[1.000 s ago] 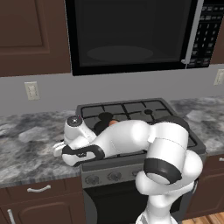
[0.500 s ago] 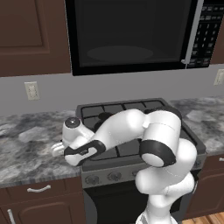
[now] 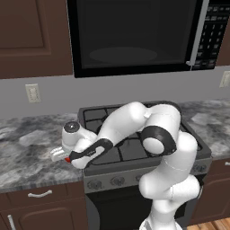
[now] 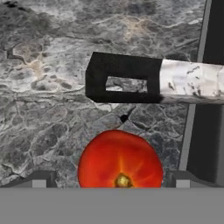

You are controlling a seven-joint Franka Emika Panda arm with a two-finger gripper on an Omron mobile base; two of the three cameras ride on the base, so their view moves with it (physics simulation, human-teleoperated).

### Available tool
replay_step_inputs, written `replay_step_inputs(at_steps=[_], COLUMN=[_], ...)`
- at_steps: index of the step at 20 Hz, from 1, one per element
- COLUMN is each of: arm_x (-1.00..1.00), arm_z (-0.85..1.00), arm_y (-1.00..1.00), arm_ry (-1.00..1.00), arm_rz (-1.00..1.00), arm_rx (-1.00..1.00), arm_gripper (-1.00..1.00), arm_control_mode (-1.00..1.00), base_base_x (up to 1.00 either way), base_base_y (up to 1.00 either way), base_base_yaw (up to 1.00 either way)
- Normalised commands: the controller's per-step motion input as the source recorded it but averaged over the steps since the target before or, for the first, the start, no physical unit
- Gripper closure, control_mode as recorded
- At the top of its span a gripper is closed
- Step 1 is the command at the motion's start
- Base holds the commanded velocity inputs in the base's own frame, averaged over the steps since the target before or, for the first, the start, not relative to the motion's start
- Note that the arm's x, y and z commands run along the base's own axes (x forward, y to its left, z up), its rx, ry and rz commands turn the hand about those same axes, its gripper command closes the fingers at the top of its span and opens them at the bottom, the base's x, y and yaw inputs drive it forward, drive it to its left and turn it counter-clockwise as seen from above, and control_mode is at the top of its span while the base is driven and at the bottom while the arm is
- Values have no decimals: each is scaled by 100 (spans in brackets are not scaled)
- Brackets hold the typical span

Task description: Place the pan on the front left burner on the stove. Then place the tomato and the onion in the pan and turn on the front left burner.

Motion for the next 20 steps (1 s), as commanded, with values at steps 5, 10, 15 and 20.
replay_step_inputs(at_steps=[5,10,15,20], arm_x=[0,0,-16,-44], arm_z=[-27,-17,-7,3], arm_y=[4,2,0,-2], arm_ry=[0,0,2,0], arm_rz=[0,-1,-3,-6], arm_rx=[0,0,0,1], arm_gripper=[-100,100,100,100], arm_control_mode=[-100,-100,-100,-100], base_base_x=[0,0,0,0], base_base_y=[0,0,0,0], base_base_yaw=[0,0,0,0])
